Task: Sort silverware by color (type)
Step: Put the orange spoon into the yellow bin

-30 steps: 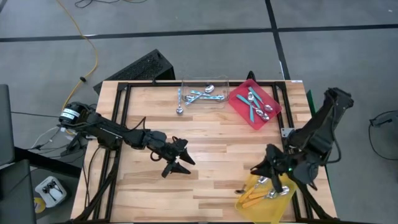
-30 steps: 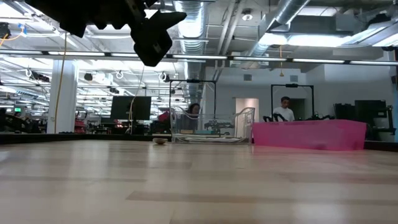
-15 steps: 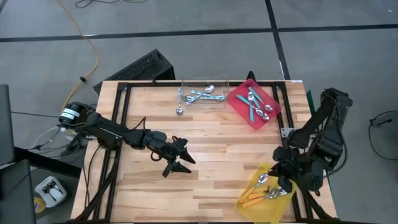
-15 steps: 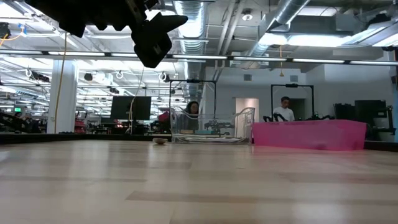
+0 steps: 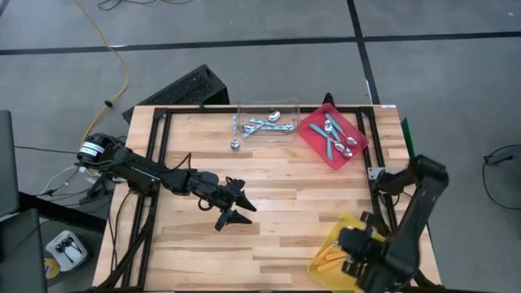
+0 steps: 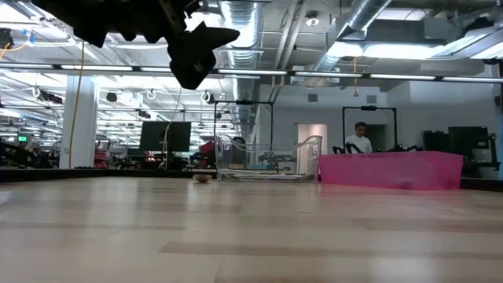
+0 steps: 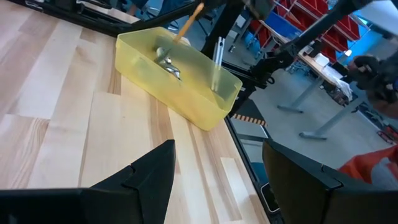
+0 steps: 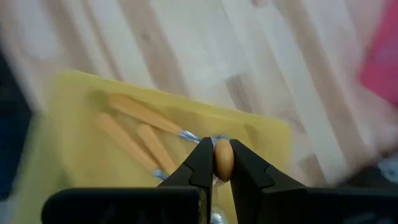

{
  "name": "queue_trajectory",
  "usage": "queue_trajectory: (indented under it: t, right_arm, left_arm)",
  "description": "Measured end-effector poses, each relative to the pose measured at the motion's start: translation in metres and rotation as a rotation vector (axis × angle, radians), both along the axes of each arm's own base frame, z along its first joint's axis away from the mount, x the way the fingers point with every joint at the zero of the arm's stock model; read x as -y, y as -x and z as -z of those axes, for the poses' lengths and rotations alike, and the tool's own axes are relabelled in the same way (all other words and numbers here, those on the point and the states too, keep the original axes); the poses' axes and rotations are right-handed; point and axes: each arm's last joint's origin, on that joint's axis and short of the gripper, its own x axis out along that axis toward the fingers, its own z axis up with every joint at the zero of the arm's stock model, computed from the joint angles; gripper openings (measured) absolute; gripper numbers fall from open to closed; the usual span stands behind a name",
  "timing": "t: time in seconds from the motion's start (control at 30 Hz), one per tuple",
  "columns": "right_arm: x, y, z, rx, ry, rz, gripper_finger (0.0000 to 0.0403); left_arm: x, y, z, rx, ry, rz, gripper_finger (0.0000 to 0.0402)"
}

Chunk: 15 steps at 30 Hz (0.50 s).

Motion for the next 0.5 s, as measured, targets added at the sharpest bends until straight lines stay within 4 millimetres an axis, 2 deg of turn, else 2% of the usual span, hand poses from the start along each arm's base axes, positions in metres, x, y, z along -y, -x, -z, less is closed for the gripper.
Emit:
queue_trajectory:
  t: [0.13, 0.3, 0.5]
  right_arm:
    - [-0.021, -0.012, 0.021, -0.031, 0.057, -0.001, 0.0053]
    - [-0.036, -0.026, 0.034, -0.052, 0.081, 0.026, 0.0053]
    - [-0.041, -0.035, 0.038, -0.048, 0.071, 0.043, 0.0053]
  left_arm:
    - [0.0, 0.0, 0.0, -0.004, 0.0, 0.0, 0.0224]
    - [0.0, 0.0, 0.0, -0.004, 0.0, -0.002, 0.0224]
    - [-0.001, 0.0, 0.0, -0.002, -0.007, -0.026, 0.0224]
